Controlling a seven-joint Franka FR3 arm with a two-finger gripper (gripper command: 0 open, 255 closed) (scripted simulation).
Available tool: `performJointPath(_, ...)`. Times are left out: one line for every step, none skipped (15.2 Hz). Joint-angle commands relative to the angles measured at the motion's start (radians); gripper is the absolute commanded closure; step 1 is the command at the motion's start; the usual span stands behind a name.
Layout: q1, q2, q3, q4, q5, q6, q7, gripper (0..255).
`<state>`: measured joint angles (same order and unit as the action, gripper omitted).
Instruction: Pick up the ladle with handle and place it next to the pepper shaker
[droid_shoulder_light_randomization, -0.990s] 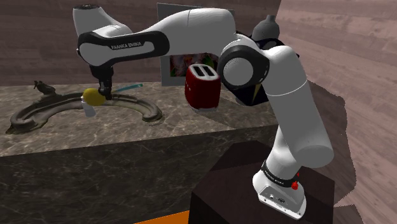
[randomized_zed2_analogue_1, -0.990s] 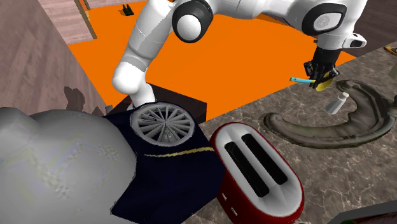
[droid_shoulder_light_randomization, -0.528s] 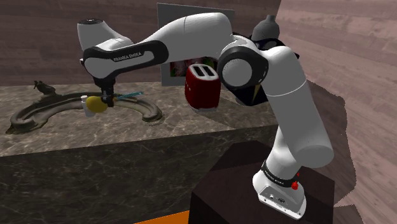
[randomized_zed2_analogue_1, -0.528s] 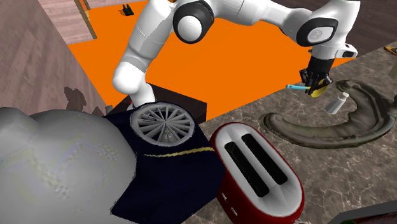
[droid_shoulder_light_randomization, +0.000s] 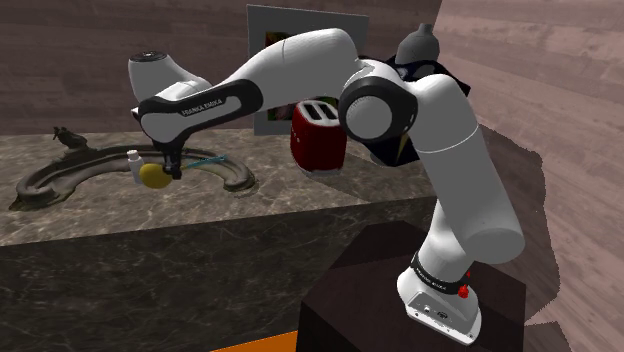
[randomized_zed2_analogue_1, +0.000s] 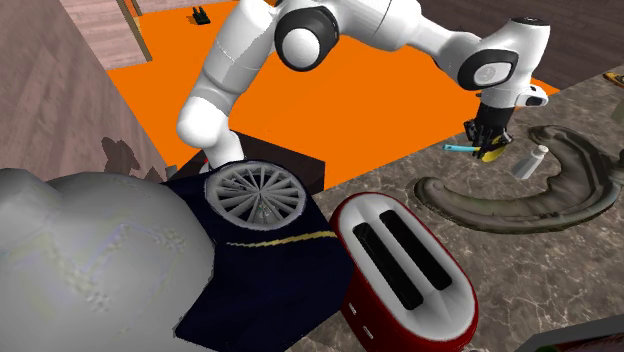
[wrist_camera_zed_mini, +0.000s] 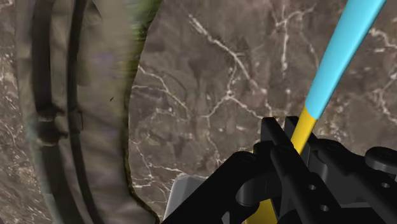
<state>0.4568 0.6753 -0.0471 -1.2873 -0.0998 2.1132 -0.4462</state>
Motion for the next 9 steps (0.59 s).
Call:
performJointPath(-0.001, 0.010, 0.000, -0.013, -0.001, 0.024, 0.002, 255)
performJointPath(-0.001, 0.015, 0.000, -0.019, -0.001, 0.035, 0.003, 255)
performJointPath(-0.001, 0.019, -0.001, -0.025, -0.001, 0.045, 0.004, 255)
performJointPath(-0.001, 0.024, -0.001, -0.031, -0.002, 0.055, 0.005, 255)
performJointPath(-0.001, 0.029, -0.001, -0.036, -0.002, 0.066, 0.006, 255)
performJointPath(-0.001, 0.035, -0.001, -0.041, -0.003, 0.076, 0.008, 255)
performJointPath(-0.001, 0.040, -0.001, -0.045, -0.003, 0.086, 0.009, 255)
performJointPath(-0.001, 0.045, -0.001, -0.049, -0.003, 0.095, 0.010, 255)
performJointPath(-0.001, 0.045, -0.001, -0.049, -0.003, 0.095, 0.010, 255)
